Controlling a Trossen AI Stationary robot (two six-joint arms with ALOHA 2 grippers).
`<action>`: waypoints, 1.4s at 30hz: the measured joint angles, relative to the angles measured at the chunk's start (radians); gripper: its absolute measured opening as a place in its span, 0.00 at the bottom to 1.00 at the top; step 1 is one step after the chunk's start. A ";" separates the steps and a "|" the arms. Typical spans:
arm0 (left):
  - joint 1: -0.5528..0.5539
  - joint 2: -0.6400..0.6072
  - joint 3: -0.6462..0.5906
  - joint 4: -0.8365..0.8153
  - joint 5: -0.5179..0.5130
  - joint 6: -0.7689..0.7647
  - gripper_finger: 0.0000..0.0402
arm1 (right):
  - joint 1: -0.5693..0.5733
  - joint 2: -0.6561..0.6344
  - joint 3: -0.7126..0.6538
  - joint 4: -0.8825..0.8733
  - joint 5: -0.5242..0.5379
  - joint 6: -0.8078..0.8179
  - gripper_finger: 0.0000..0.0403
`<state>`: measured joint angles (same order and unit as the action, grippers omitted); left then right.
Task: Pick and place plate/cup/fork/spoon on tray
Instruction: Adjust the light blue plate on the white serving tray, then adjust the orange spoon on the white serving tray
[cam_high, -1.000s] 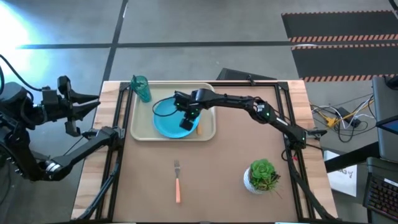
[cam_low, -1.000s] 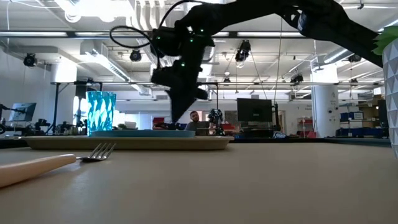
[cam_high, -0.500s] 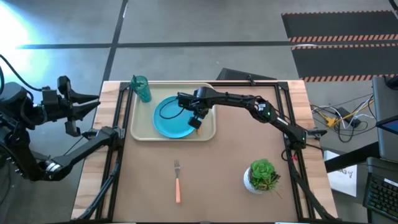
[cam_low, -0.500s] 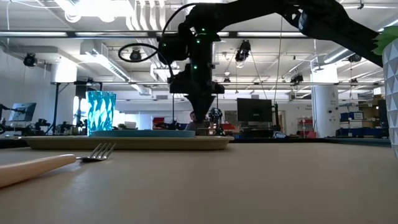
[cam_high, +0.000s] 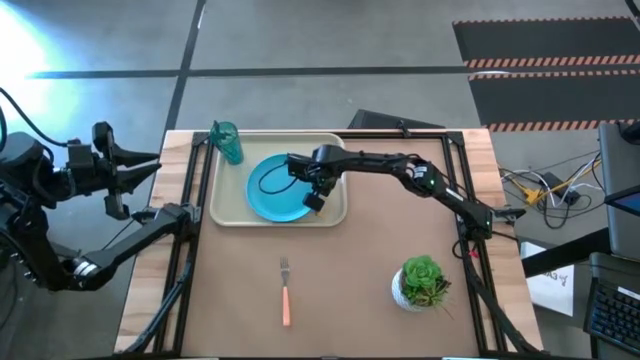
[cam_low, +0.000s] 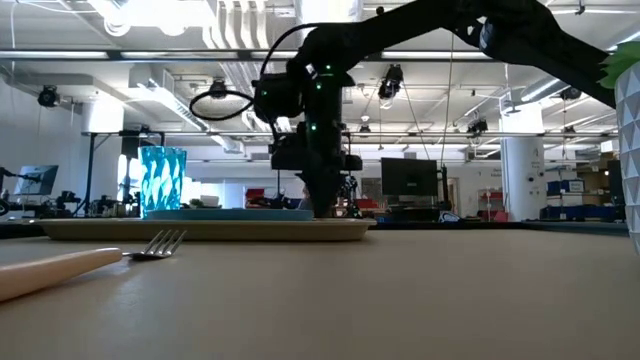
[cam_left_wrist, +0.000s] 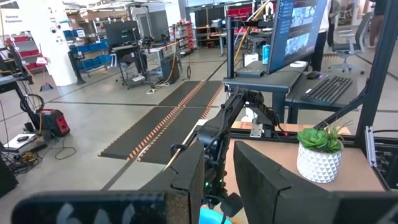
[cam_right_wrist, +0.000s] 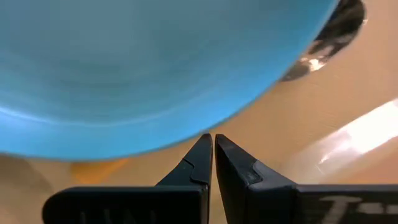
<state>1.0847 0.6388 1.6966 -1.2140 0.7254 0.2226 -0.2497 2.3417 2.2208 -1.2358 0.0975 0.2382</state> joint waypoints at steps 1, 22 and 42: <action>0.000 0.000 0.000 0.000 0.000 0.000 0.18 | 0.000 0.000 -0.007 0.010 -0.001 0.000 0.02; 0.000 0.000 0.000 0.001 0.000 0.012 0.18 | 0.000 0.000 -0.020 0.281 -0.069 0.034 0.02; 0.000 0.000 -0.002 0.000 -0.005 0.021 0.18 | -0.001 -0.060 -0.020 0.154 -0.094 -0.014 0.02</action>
<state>1.0847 0.6392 1.6951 -1.2137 0.7208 0.2432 -0.2509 2.2818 2.2009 -1.0822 0.0039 0.2241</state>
